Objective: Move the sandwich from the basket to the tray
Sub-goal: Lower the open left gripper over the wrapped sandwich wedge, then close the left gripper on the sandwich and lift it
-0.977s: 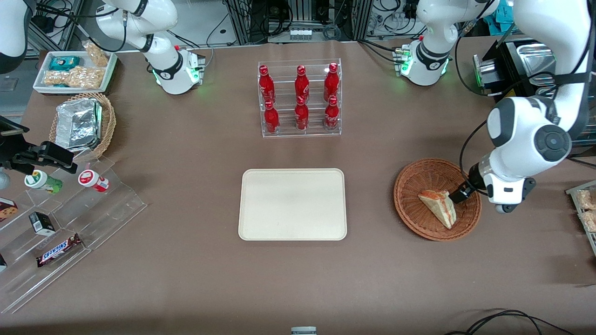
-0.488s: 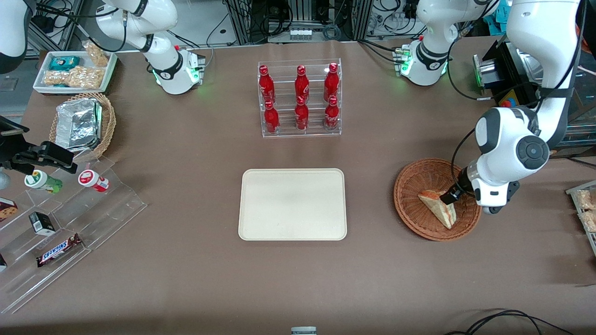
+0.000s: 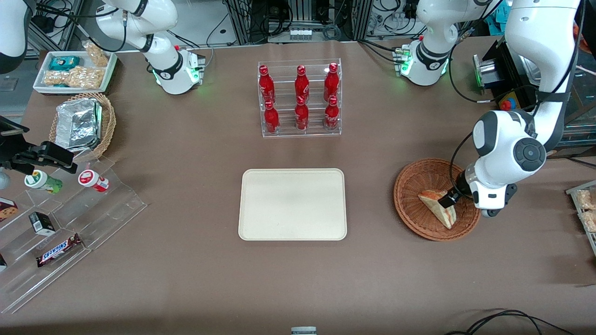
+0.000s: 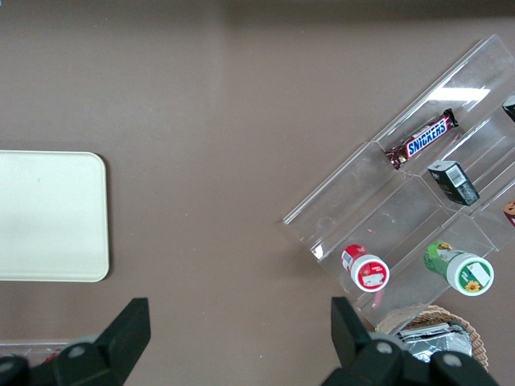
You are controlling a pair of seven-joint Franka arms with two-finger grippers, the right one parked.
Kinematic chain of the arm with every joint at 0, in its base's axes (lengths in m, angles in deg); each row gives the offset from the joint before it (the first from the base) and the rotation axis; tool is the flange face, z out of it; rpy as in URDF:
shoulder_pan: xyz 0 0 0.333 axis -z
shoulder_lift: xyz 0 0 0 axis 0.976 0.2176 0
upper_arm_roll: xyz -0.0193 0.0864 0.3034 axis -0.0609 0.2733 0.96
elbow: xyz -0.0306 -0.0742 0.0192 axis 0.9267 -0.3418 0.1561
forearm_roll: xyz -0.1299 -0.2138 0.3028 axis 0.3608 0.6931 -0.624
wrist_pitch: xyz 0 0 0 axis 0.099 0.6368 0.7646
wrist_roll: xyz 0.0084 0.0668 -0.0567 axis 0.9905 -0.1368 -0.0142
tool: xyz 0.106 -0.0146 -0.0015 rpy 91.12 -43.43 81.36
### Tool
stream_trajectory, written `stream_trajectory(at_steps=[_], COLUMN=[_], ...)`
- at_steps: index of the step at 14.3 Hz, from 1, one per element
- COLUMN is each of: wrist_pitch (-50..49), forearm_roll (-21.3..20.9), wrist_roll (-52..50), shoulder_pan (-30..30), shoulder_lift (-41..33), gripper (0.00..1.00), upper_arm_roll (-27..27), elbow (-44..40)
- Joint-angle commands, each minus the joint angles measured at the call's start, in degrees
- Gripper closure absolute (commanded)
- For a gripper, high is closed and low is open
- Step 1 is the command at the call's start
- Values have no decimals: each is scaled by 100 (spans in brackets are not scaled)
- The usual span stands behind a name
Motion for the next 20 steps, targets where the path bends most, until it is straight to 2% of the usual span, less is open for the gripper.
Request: stream_trajectory(at_steps=[1, 11, 12, 14, 15, 18, 20], wrist_pitch=[42, 394, 394, 367, 367, 358, 297], forearm_roll=[5, -48, -48, -30, -39, -57, -57], wrist_roll=[-271, -360, -360, -543, -754, -888, -888], shoulder_pan=[76, 138, 129, 129, 138, 173, 391], shoulder_lift=[-26, 572, 589, 589, 581, 519, 266], gripper=[0, 0, 12, 75, 90, 100, 100], upper_arm_roll=[-8, 54, 71, 98, 106, 89, 54], elbow=[-145, -137, -172, -233, -286, -427, -436])
